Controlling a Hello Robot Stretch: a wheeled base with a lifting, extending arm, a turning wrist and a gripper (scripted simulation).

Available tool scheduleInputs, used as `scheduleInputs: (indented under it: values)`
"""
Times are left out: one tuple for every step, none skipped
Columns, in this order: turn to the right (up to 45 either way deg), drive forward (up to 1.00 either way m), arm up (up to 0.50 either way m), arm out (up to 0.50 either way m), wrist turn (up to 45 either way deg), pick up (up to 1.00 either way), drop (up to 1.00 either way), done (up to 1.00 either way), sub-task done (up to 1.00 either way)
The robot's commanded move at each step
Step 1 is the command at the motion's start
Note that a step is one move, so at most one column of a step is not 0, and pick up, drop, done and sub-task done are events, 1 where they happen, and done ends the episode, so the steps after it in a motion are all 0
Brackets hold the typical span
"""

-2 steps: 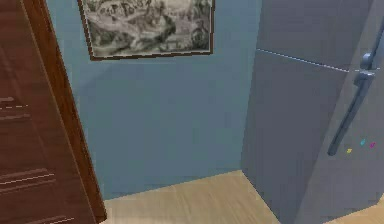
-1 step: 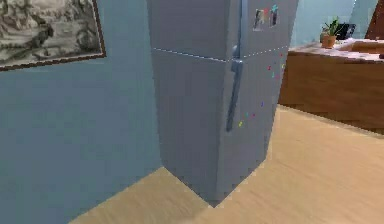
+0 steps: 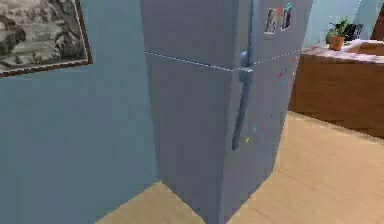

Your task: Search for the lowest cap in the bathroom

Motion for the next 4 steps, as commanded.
scheduleInputs:
  values:
    - [-45.0,0.0,0.0,0.0,0.0,0.0,0.0,0.0,0.0]
    - [-45.0,0.0,0.0,0.0,0.0,0.0,0.0,0.0,0.0]
    - [-33.0,0.0,0.0,0.0,0.0,0.0,0.0,0.0,0.0]
    - [0.0,1.0,0.0,0.0,0.0,0.0,0.0,0.0,0.0]
